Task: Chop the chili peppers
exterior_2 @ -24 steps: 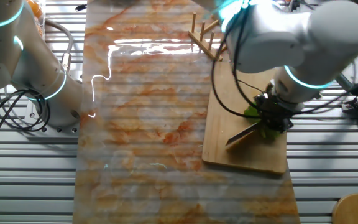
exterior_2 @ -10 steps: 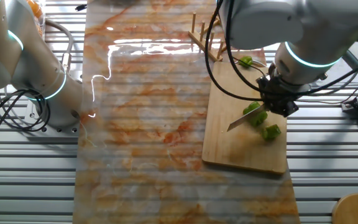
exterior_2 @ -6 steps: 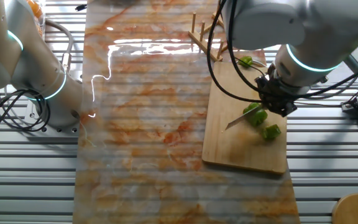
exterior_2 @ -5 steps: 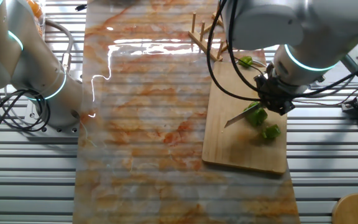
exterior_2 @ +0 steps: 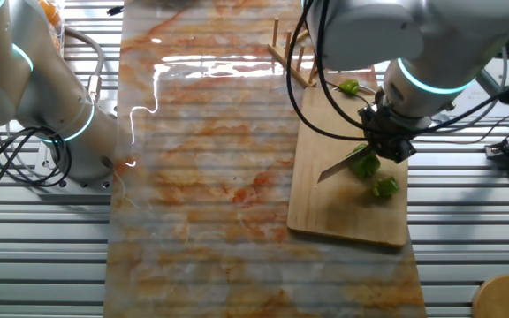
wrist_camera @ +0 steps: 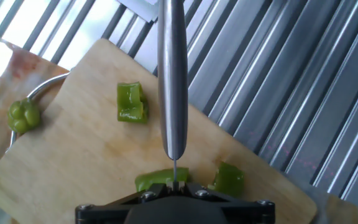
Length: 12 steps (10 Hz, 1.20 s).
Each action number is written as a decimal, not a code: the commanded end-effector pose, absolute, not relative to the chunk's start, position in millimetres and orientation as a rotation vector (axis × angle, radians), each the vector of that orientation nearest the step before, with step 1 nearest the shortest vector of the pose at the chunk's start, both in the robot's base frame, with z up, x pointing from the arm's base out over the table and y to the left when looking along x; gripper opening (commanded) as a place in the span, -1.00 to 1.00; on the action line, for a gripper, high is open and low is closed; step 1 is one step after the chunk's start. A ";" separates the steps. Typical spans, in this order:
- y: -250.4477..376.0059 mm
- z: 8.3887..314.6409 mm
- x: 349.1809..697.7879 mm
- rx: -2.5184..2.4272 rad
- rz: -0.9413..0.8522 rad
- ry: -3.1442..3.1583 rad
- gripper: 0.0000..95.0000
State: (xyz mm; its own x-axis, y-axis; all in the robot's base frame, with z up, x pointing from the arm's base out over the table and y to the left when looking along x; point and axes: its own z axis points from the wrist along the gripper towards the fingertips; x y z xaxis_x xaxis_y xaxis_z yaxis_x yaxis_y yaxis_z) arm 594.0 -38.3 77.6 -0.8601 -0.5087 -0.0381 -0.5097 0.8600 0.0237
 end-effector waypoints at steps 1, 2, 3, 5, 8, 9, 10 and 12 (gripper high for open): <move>-37.7 72.6 592.4 -0.817 0.030 2.997 -1.00; -38.6 70.6 593.1 -0.823 0.028 2.995 -1.00; -38.7 70.9 593.4 -0.823 0.030 2.992 -1.00; -38.7 71.3 593.0 -0.834 0.032 2.986 -1.00; -39.0 72.1 592.5 -0.895 0.048 2.976 -1.00; -39.0 72.0 592.5 -0.917 0.058 2.985 -1.00; -39.0 72.0 592.6 -0.926 0.075 2.991 -1.00; -40.0 69.7 593.8 -0.962 0.126 2.995 -1.00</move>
